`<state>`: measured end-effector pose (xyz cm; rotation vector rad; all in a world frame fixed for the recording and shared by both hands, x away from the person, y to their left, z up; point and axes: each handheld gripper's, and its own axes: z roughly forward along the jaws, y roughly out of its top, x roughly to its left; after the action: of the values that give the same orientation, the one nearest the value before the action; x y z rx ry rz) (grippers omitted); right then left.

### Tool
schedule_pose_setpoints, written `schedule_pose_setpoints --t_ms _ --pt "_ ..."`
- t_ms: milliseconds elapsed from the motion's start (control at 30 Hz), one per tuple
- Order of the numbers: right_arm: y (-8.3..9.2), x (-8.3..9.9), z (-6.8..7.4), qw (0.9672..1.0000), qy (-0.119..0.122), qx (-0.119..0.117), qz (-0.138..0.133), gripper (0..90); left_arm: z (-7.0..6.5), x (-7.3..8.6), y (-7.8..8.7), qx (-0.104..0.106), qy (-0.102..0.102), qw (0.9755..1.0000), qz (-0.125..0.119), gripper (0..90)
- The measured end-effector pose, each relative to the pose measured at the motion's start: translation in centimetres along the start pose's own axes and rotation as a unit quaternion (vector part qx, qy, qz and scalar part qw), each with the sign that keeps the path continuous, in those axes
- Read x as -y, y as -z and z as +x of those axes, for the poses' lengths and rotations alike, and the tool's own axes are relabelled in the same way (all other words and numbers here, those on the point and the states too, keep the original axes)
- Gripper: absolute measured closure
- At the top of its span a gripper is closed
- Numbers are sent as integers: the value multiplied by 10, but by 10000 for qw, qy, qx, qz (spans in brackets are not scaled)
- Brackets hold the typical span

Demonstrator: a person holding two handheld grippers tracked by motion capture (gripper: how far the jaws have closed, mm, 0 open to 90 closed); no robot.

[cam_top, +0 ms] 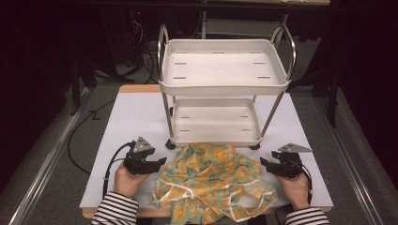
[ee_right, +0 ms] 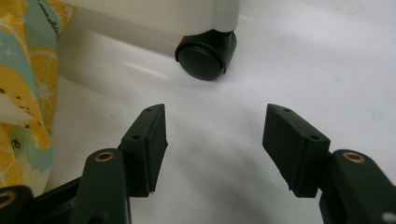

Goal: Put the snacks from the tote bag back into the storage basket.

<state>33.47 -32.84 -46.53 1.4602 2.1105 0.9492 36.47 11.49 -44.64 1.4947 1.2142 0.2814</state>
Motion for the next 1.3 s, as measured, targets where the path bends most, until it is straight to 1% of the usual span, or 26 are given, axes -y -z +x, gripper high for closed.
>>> schedule_pose_setpoints --t_ms 67,167,200,267,367,400,533,567,633,733,800,833,967,1067,1133,1167,1233,1300 --pt "-1 0 -1 10000 -23 -6 18 405 -4 0 1 88 2 10000 30 376" --pt "0 -1 0 10000 20 0 -1 406 -9 2 5 220 -22 9997 97 368" --pt "0 -1 1 10000 34 9 -7 406 -11 2 5 271 18 9996 90 366" --pt "1 -1 2 10000 1 13 -40 406 -14 1 6 328 30 9994 90 360" --pt "0 0 0 10000 -4 -19 9 405 -19 0 8 422 7 9991 81 353" --pt "0 0 0 10000 -6 -22 24 405 -21 0 9 487 38 9988 102 353" --pt "1 0 1 10000 4 -18 -28 406 -27 2 13 609 16 9981 93 352" --pt "1 0 1 10000 32 -14 -33 406 -29 2 14 624 -31 9980 92 353" --pt "2 0 1 10000 34 -8 -27 406 -33 1 15 657 -55 9978 69 353" --pt "0 1 -2 10000 -23 27 23 406 -38 1 15 746 -59 9972 54 353" --pt "1 1 -4 9999 -94 42 27 406 -41 2 15 812 -28 9967 85 353" --pt "1 1 -4 9999 -109 47 0 407 -42 3 16 821 -55 9965 116 353" --pt "2 1 -2 10000 -69 62 -4 408 -47 5 18 877 -36 9960 174 353" --pt "1 1 -2 10000 -66 49 5 407 -51 5 18 883 -129 9958 186 351" --pt "1 1 -3 10000 -71 42 37 407 -57 8 18 865 -300 9956 177 349" --pt "1 1 -3 10000 -83 37 16 407 -61 10 19 909 -374 9950 199 349" --pt "3 1 -4 9999 -95 44 -14 407 -67 12 21 1016 -384 9938 219 347" --pt "3 1 -3 10000 -64 49 -4 408 -73 14 22 1079 -447 9928 249 347"
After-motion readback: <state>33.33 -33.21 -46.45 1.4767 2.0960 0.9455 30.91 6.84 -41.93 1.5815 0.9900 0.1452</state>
